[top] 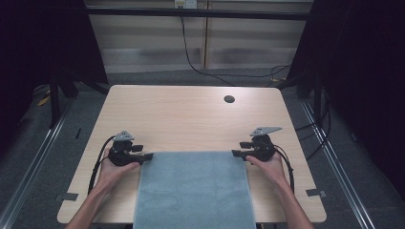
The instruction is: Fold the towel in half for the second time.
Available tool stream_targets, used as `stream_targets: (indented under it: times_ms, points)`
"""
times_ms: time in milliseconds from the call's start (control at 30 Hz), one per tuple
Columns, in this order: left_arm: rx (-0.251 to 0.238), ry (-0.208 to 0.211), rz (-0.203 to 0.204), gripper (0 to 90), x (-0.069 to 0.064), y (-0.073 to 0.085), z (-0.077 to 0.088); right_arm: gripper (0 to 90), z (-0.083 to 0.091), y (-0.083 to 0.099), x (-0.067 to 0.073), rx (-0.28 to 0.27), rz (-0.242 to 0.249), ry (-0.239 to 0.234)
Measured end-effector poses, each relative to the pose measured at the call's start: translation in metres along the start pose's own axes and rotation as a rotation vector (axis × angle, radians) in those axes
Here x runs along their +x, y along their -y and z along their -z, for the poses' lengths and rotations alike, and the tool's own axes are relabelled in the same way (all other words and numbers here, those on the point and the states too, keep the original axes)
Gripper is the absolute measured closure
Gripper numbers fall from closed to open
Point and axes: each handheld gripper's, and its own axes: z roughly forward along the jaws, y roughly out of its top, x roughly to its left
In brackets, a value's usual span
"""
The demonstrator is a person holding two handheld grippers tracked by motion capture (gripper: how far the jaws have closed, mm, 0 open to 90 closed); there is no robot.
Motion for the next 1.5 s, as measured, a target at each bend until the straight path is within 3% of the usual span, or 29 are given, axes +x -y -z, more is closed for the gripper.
stream_targets:
  times_ms: [233, 333, 433, 533, 567, 667, 800, 1033, 1233, 1400, 1500]
  points:
    - [0.02, 0.017, -0.015, 35.8, -0.002, 0.003, -0.008, 41.7, -0.011, 0.003, 0.0, 0.034, 0.005, -0.002]
    - [0.013, 0.044, -0.028, 43.8, -0.004, 0.005, -0.008, 43.0, -0.015, 0.006, -0.002, 0.062, 0.002, -0.01]
    - [0.031, 0.071, -0.052, 58.5, -0.009, 0.006, -0.006, 54.4, -0.016, 0.009, 0.0, 0.065, 0.011, -0.015]
    - [0.027, 0.11, -0.048, 75.9, -0.01, 0.009, -0.004, 73.7, -0.014, 0.011, 0.003, 0.07, 0.011, -0.036]
    - [0.02, 0.116, -0.043, 78.5, -0.01, 0.01, -0.002, 80.3, -0.013, 0.012, 0.003, 0.066, 0.009, -0.051]
    - [-0.03, 0.143, -0.003, 81.0, -0.006, 0.008, 0.006, 85.1, -0.005, 0.009, 0.004, 0.033, -0.012, -0.076]
    - [-0.112, 0.153, 0.014, 81.5, -0.002, -0.005, 0.018, 85.8, 0.006, -0.002, 0.002, -0.04, -0.034, -0.086]
    - [-0.167, 0.134, 0.002, 81.7, 0.004, -0.027, 0.031, 85.9, 0.013, -0.026, -0.003, -0.131, -0.04, -0.087]
    - [-0.215, 0.103, -0.003, 81.8, 0.01, -0.063, 0.038, 86.1, 0.028, -0.062, -0.008, -0.188, -0.019, -0.049]
    - [-0.269, 0.094, -0.014, 81.9, 0.011, -0.094, 0.045, 86.2, 0.037, -0.087, -0.014, -0.227, -0.017, -0.029]
    - [-0.297, 0.101, 0.001, 81.8, 0.016, -0.108, 0.049, 86.2, 0.04, -0.098, -0.019, -0.244, -0.021, -0.022]
